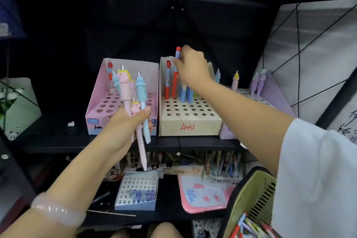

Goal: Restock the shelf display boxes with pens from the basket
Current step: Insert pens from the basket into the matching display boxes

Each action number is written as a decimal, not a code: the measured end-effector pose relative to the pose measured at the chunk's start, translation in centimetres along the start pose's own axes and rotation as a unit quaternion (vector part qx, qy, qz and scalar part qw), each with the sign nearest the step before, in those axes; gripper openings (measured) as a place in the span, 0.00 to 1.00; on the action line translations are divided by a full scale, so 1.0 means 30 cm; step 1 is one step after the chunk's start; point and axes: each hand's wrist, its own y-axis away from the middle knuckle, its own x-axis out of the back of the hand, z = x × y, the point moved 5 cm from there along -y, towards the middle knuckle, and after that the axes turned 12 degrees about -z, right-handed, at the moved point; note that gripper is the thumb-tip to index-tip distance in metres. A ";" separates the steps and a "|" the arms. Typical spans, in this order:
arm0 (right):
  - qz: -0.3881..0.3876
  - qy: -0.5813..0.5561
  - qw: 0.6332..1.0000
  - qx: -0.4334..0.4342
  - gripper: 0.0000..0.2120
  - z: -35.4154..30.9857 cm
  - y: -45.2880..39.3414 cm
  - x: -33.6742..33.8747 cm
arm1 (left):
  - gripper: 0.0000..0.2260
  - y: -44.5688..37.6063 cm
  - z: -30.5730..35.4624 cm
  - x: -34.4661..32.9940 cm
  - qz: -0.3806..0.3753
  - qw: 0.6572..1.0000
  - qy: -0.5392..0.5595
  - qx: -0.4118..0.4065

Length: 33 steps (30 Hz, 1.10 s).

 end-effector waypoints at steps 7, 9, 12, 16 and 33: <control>-0.031 0.105 0.993 -0.036 0.18 -0.016 -0.038 -0.008 | 0.01 -0.003 0.008 0.000 -0.011 1.000 0.019 -0.006; -0.045 0.116 0.991 -0.056 0.18 -0.004 -0.041 -0.020 | 0.01 0.001 0.008 0.003 -0.012 1.000 0.024 -0.005; -0.030 0.159 0.986 -0.046 0.05 -0.013 -0.042 -0.014 | 0.02 0.004 0.007 0.005 -0.011 1.000 0.026 -0.005; -0.015 0.232 0.972 -0.022 0.15 -0.015 -0.042 -0.003 | 0.02 0.003 0.010 -0.002 -0.015 1.000 0.021 -0.007; -0.259 -0.324 0.909 -0.034 0.08 0.057 0.218 -0.025 | 0.06 -0.065 -0.016 -0.206 -0.067 0.997 -0.016 0.015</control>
